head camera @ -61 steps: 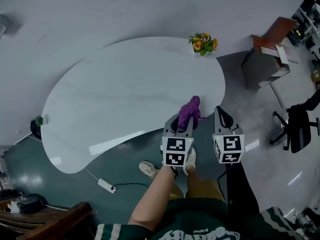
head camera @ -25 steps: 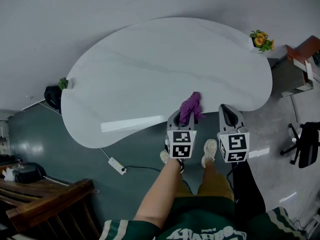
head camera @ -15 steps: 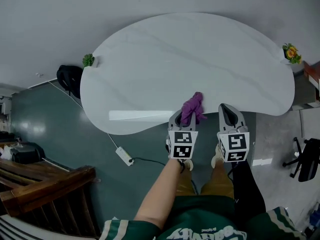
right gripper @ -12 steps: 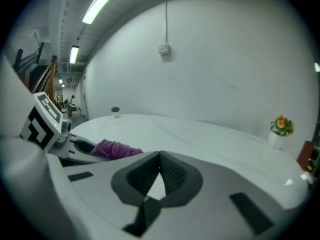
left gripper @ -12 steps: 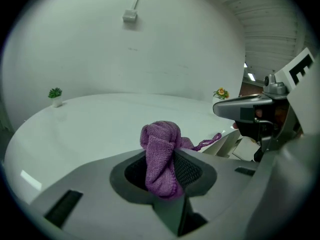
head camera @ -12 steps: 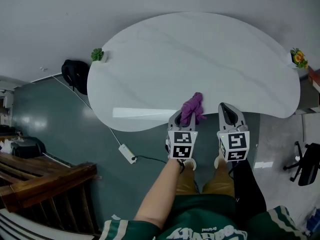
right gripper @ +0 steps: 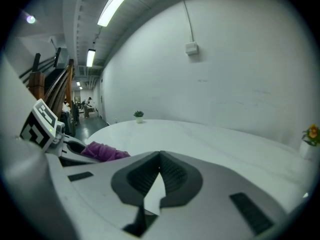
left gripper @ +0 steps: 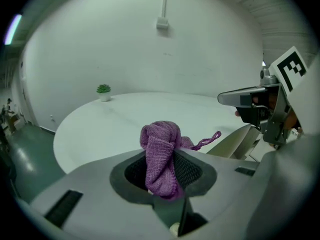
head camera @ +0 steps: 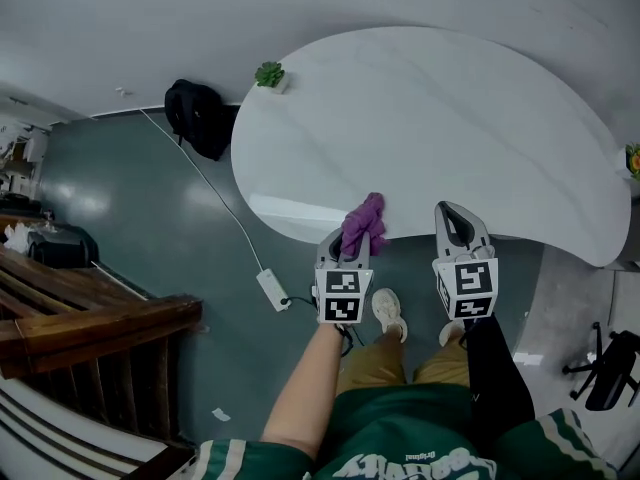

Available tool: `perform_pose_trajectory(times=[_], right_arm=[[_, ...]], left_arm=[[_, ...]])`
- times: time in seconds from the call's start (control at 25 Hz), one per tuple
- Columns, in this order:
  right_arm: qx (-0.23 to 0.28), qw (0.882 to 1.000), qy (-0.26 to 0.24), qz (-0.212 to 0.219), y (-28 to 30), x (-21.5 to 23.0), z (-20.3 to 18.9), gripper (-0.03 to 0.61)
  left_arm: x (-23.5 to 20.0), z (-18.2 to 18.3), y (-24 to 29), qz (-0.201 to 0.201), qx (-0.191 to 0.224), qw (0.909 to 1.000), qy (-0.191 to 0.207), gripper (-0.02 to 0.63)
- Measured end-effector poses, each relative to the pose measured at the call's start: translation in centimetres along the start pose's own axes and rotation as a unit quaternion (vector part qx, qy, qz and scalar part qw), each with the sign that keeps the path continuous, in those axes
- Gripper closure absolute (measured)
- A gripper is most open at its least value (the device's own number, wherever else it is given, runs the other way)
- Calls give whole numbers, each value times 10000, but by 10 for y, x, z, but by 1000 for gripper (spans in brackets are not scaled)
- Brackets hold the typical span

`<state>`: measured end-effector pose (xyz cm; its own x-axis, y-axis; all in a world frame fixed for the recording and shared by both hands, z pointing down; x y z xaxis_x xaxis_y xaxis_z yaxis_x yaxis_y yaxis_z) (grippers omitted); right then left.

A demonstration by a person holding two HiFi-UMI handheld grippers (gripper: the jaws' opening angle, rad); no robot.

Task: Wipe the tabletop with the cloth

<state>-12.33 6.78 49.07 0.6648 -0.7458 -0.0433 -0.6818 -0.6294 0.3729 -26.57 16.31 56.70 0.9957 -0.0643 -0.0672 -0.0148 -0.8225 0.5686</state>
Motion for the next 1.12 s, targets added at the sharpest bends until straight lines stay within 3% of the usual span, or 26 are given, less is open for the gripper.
perform_pose_trajectory(times=[0.32, 0.56, 0.8, 1.12], right_arm=[[-15, 9989, -118, 462, 21, -56, 9, 575], [32, 9968, -191, 771, 36, -92, 11, 575], [128, 9969, -311, 713, 24, -81, 37, 575], [663, 9970, -384, 57, -19, 8, 110, 575]], left_arm=[[-101, -22, -50, 1018, -42, 9936, -494, 505], [-146, -38, -63, 1490, -246, 9877, -404, 505], [-137, -19, -73, 1316, 68, 9900, -495, 506], [-61, 102, -104, 913, 1235, 9874, -388, 506]])
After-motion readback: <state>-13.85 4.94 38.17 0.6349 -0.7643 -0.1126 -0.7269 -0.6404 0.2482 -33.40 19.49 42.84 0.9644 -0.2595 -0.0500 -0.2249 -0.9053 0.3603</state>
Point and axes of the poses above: the fingertips, and each gripper's own axes: y forward along the fingers, x to its right, z out of its top, the point moved 2 cm from there along -y, backward along the fingers, and after that the axes turned 4 degrees about x, right-handed, at the moved point
